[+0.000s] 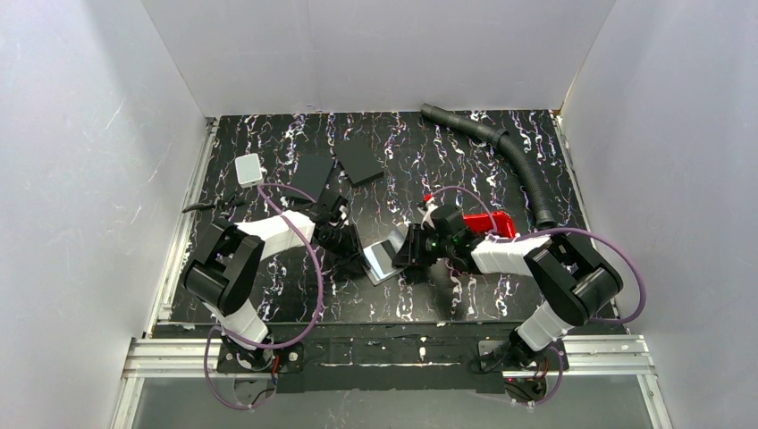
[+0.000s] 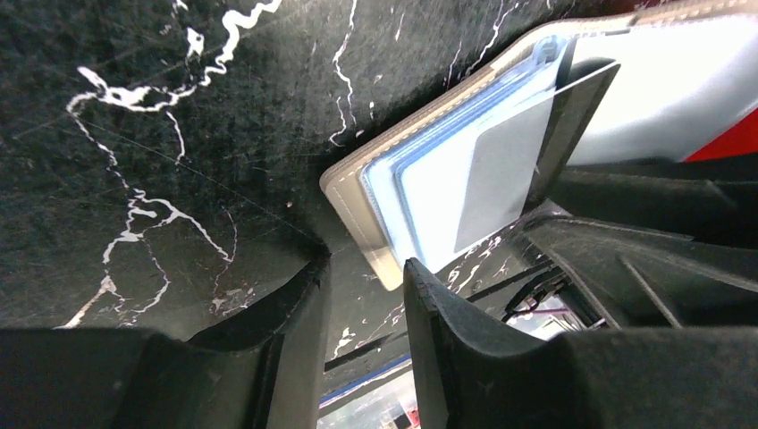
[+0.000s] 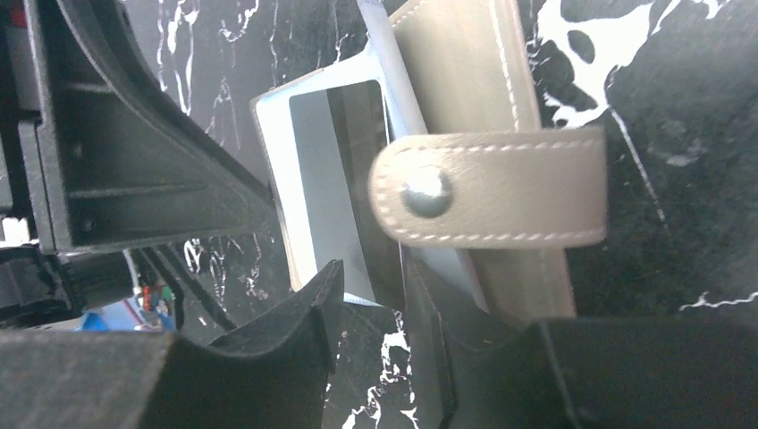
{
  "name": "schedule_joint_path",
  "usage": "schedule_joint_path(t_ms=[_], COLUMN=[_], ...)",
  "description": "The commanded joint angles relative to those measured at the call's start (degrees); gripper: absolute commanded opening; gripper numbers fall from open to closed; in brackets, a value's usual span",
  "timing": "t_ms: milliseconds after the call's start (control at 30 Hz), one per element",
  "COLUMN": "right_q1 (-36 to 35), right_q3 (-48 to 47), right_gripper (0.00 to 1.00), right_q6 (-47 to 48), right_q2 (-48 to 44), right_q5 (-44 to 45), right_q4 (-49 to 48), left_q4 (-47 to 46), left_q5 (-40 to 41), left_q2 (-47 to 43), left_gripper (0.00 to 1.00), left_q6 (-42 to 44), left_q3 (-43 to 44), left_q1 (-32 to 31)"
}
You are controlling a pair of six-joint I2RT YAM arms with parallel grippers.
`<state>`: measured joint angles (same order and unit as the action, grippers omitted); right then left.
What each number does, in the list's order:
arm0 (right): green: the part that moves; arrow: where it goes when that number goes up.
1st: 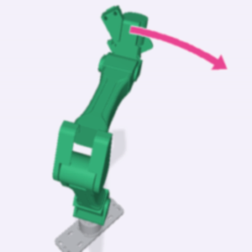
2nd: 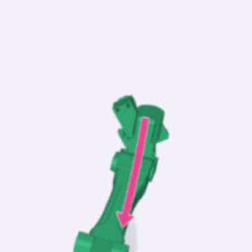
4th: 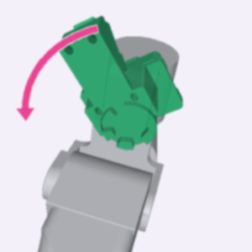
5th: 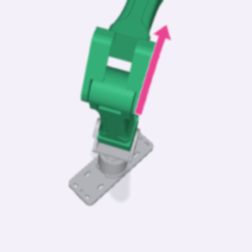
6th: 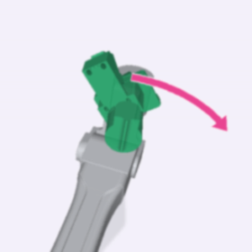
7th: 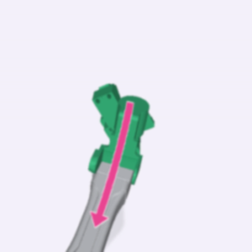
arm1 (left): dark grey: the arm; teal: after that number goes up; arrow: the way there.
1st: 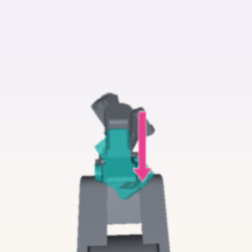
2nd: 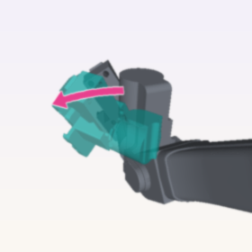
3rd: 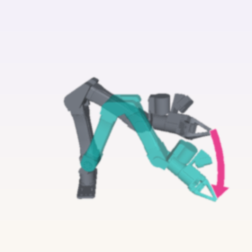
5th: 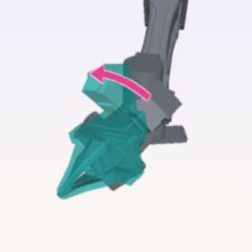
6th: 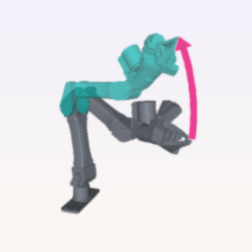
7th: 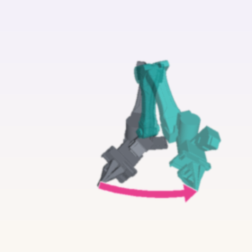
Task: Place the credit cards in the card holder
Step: Insert the credit card into the card holder.
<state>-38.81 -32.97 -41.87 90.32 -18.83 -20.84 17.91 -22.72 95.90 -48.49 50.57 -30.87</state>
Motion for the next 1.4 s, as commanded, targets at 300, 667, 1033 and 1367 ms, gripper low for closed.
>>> schedule_joint_path(t_ms=[300,667,1033,1367], right_q1=[-0.87,-2.72,-3.41,-3.66], right_q3=[-8.79,-13.54,-17.52,-17.13], right_gripper=[0.52,0.56,0.58,0.61], right_q6=[8.65,12.05,19.36,18.30], right_q2=[-3.32,-6.29,-0.82,3.77], right_q5=[6.85,11.12,11.06,6.87], right_q4=[18.67,26.06,24.18,18.79], left_q4=[0.20,2.26,2.78,3.12], left_q5=[2.04,3.54,3.66,3.56], left_q2=[2.03,4.90,4.95,5.01], left_gripper=[0.30,0.33,0.34,0.34], left_q6=[1.41,1.59,1.40,1.64], left_q3=[0.15,1.77,1.88,2.47], left_q1=[0.02,0.02,0.02,0.02])
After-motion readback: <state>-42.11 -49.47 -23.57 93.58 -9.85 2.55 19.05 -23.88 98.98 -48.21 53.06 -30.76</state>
